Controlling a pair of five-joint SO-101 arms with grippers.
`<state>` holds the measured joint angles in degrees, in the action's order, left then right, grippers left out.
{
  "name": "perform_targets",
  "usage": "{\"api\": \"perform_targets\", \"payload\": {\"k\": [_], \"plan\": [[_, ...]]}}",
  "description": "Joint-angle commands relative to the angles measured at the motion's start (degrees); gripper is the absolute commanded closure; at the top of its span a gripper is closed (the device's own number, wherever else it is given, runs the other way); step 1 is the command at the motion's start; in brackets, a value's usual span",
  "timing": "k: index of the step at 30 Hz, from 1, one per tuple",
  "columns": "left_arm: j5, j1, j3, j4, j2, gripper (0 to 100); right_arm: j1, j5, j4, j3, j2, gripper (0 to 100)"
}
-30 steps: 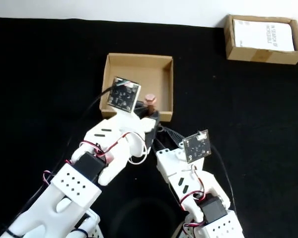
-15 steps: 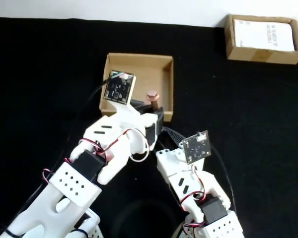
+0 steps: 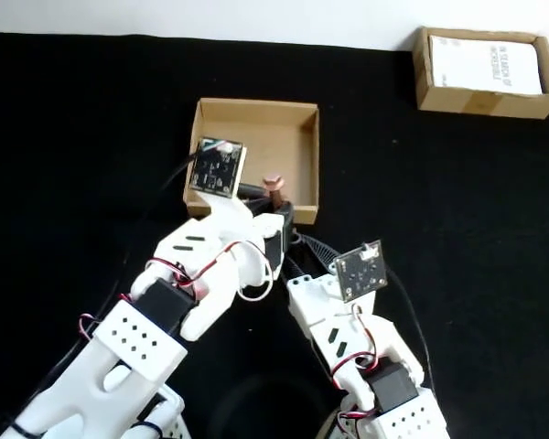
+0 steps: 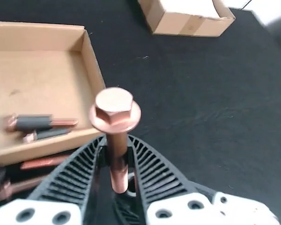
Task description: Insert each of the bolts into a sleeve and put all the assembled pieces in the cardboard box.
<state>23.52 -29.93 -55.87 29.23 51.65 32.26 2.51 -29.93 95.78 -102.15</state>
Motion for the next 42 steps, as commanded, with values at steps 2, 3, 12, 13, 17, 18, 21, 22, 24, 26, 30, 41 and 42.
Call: {"api": "perform_targets", "payload": {"k": [2, 3, 12, 13, 17, 18, 21, 22, 24, 26, 30, 41, 42], "plan": [[0.18, -0.57, -0.04, -0.18, 0.13, 99, -0.75, -0.53, 1.45, 0.75, -1.10, 99.1], [0.18, -1.10, -0.22, -0.18, 0.22, 99, -0.75, -0.53, 1.45, 0.84, -1.10, 99.1], [-0.35, -1.36, 3.65, -1.49, -0.04, 99, -0.75, -0.53, 1.45, 1.27, -1.10, 99.1], [-0.35, -1.01, 4.70, -1.49, -0.04, 99, -0.75, -0.53, 1.45, 1.27, -1.10, 99.1], [-0.35, -1.01, 7.60, -1.49, -0.13, 99, -0.75, -0.53, 1.45, 1.27, -0.92, 99.1], [-0.26, -1.10, 7.87, -1.49, -0.13, 99, -0.75, -0.53, 1.45, 1.27, -0.84, 99.1], [-0.26, -1.45, 7.78, -1.49, -0.13, 99, -0.75, -0.53, 1.45, 1.27, -0.75, 99.1], [-0.26, -1.54, 7.69, -1.23, -0.13, 99, -0.75, -0.53, 1.45, 1.27, -0.84, 99.1], [-0.18, -1.80, 7.69, 0.44, -0.13, 99, -0.75, -0.53, 1.45, 1.27, -1.10, 99.1], [-0.09, -1.71, 7.43, 0.97, -0.13, 99, -0.75, -0.53, 1.45, 1.27, -1.10, 99.1], [-0.26, -1.54, 6.55, 0.62, -0.13, 99, -0.75, -0.53, 1.45, 1.27, -1.10, 99.1], [-7.91, 0.66, 8.31, -8.44, -0.31, 99, -0.66, -0.53, 1.45, 1.27, -0.84, 99.1], [-8.79, 0.92, 8.31, -9.23, -0.66, 99, -0.66, -0.53, 1.45, 1.27, -0.84, 99.1]]}}
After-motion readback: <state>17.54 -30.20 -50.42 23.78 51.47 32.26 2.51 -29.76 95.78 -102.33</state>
